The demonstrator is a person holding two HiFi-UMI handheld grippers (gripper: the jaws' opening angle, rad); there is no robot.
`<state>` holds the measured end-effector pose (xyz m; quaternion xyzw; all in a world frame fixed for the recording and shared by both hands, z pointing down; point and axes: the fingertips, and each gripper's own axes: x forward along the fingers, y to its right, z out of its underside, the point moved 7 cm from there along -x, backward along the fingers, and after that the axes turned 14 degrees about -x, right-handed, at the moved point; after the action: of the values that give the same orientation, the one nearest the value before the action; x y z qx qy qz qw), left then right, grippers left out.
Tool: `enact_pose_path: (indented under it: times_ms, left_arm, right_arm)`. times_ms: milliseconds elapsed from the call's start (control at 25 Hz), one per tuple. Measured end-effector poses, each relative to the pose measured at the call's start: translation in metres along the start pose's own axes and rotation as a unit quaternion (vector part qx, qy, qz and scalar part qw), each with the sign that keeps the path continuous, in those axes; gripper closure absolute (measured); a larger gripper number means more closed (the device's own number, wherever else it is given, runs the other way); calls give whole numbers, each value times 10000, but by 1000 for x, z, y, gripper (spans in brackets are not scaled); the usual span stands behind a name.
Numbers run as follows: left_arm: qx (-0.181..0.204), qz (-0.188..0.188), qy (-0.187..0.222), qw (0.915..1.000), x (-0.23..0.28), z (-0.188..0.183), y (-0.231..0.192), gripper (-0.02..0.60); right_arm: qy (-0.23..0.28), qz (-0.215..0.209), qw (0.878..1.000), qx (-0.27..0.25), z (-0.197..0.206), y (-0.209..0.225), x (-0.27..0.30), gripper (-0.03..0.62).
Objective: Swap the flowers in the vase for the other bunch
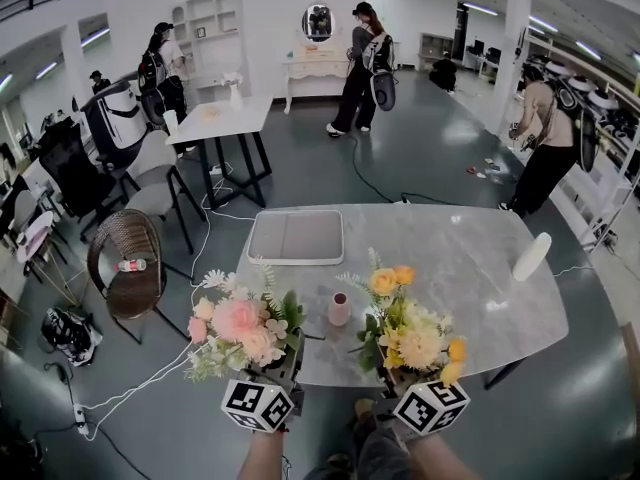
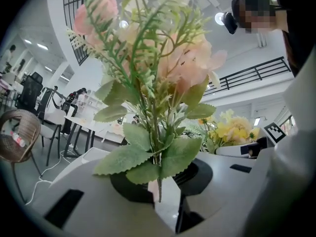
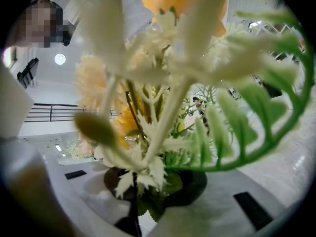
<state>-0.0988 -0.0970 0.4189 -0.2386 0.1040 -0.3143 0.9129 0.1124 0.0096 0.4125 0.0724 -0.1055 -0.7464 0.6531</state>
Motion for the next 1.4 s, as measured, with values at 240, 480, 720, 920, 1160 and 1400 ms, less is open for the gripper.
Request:
enact_pose_path:
  times_ms: [240, 480, 720, 920, 1160, 1400]
  left_arm:
    - [-19, -127, -58, 9999, -1, 2, -10, 495]
    - [-116, -312, -129, 9994, 6, 8, -24, 495]
    - [-152, -381, -147, 9990, 9, 19, -33, 494]
    - [-172, -443, -123, 9988, 17, 23, -41, 494]
    - [-239, -544, -67, 9982, 32, 18, -48, 495]
    - [-233, -561, -108, 9981, 47, 23, -47, 494]
  right_arm:
    - [87, -185, 9998, -91, -12, 0, 20, 503]
    - [152, -446, 9988, -141, -30, 6, 52, 503]
    - [207, -663, 9974, -164, -38, 13, 73, 503]
    - [281, -847, 9958, -205, -48, 18, 89, 503]
    - [263, -909, 9953, -224, -57, 29, 106, 503]
    - [111, -851, 9961, -192, -48, 46, 114, 503]
